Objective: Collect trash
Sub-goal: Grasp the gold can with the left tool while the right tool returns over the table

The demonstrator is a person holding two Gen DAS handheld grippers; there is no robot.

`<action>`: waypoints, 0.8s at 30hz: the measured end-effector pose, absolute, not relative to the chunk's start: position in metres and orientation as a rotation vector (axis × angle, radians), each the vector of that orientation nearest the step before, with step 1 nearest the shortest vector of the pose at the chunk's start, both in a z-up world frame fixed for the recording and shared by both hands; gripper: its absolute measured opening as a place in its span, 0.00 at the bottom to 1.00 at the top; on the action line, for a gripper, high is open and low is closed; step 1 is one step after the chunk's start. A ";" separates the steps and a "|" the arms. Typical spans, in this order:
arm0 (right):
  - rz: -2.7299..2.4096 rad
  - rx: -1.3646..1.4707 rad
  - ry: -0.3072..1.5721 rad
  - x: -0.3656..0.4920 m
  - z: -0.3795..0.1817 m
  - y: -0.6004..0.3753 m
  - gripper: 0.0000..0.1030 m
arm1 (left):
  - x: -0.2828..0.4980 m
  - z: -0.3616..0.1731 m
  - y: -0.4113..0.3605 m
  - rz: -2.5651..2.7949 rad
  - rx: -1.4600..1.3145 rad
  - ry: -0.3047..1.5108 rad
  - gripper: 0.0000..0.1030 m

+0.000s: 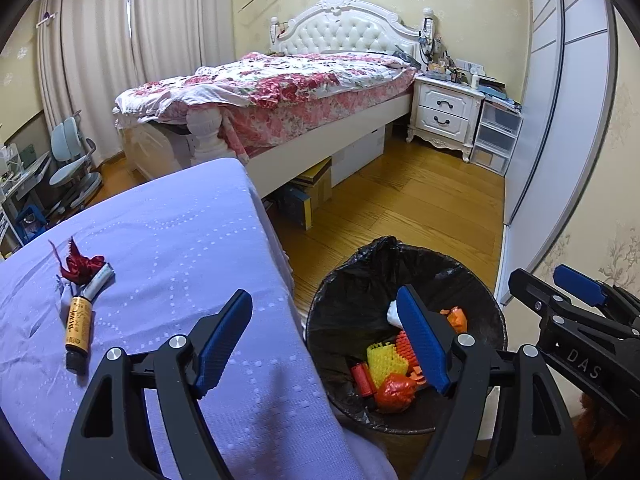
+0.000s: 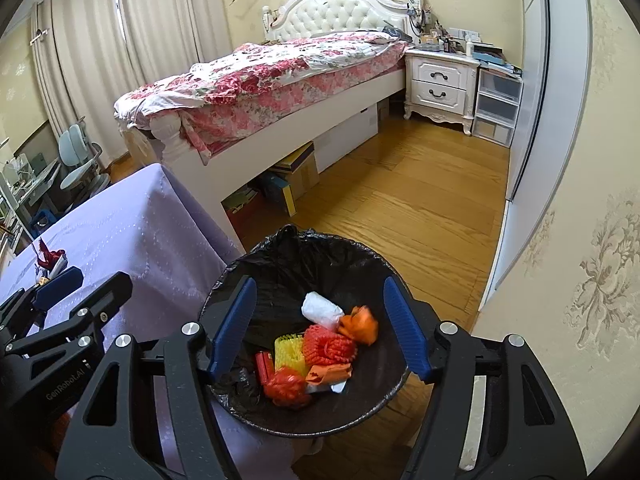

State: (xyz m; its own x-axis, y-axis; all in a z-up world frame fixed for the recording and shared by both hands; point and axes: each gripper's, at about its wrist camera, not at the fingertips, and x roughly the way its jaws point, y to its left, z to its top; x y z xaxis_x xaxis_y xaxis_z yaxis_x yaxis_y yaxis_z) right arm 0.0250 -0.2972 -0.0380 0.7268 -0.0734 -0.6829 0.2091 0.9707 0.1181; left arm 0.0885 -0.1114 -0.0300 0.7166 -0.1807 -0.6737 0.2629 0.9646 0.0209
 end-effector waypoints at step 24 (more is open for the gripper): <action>-0.005 0.132 0.783 0.024 -0.041 -0.222 0.66 | 0.075 -0.030 -0.015 -0.042 0.058 0.744 0.75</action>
